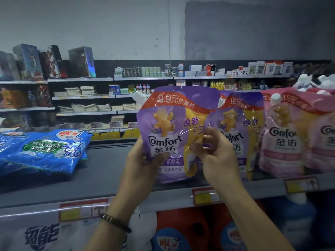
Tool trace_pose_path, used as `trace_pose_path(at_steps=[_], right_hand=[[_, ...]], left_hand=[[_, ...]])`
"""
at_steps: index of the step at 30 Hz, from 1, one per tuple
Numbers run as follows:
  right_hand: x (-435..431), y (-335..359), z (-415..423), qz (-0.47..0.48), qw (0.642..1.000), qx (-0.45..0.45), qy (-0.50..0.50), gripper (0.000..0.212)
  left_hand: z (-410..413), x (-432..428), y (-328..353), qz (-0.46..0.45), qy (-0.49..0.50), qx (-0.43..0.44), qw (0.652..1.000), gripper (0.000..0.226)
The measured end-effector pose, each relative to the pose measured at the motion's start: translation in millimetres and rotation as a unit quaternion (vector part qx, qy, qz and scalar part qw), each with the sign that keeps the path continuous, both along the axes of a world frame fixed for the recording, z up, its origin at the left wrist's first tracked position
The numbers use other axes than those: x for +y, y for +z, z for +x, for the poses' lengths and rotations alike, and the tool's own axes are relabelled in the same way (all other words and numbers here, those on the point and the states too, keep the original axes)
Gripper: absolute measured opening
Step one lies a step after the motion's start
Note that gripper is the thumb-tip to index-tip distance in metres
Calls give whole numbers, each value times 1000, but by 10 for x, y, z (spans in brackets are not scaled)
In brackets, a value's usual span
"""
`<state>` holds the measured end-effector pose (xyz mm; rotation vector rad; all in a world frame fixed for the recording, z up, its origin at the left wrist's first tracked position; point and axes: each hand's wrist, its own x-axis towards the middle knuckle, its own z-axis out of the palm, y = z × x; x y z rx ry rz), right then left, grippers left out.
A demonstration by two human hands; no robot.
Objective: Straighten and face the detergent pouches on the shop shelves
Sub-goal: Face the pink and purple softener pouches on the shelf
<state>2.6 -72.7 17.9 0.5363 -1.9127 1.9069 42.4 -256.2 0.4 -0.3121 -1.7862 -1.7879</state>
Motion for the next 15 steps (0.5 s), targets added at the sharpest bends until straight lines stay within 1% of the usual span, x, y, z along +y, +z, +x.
trace_pose_path(at_steps=[4, 7, 10, 15], right_hand=[[64, -60, 19, 0, 1000, 5, -27, 28], [94, -115, 16, 11, 999, -14, -47, 21], [119, -172, 45, 28, 997, -12, -65, 16], [169, -151, 88, 104, 990, 0, -94, 9]], left_hand=[[-23, 60, -9, -20, -5, -13, 1000, 49], [-16, 81, -47, -21, -29, -37, 999, 48], [-6, 58, -67, -53, -33, -63, 996, 45], [23, 24, -39, -59, -65, -91, 992, 44]])
